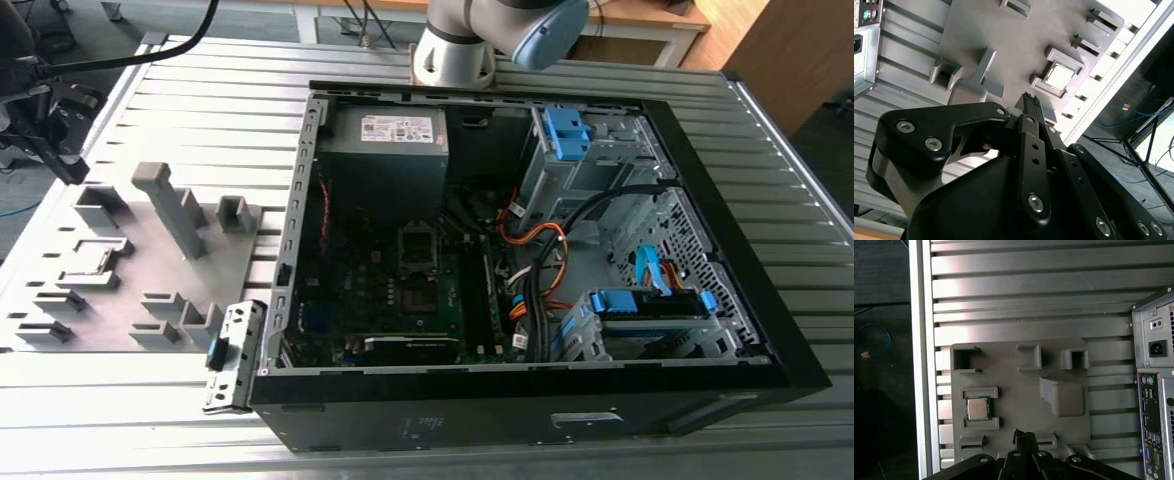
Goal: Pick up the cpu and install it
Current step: 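Pick up the cpu and move it towards the insertion slot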
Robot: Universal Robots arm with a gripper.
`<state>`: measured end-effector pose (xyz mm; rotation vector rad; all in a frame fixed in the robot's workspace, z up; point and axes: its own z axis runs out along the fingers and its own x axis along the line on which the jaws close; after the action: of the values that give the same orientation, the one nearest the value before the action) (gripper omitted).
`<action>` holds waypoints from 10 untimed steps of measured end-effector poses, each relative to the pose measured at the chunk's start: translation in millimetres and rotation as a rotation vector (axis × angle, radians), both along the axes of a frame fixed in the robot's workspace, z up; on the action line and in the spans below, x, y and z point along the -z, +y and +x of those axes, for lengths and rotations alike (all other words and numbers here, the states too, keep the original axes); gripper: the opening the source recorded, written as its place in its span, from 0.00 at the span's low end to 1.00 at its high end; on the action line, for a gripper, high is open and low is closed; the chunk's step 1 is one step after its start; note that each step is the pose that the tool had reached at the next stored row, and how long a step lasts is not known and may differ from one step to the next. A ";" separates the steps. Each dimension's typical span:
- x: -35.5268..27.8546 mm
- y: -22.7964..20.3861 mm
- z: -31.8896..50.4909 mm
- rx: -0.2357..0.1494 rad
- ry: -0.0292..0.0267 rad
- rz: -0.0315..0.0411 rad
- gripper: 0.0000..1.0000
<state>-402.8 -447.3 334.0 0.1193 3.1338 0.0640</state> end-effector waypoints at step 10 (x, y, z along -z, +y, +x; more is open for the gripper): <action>0.1 0.0 0.0 -0.072 -0.0001 0.0001 0.11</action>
<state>-402.8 -447.3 334.0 0.0057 3.1375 0.0644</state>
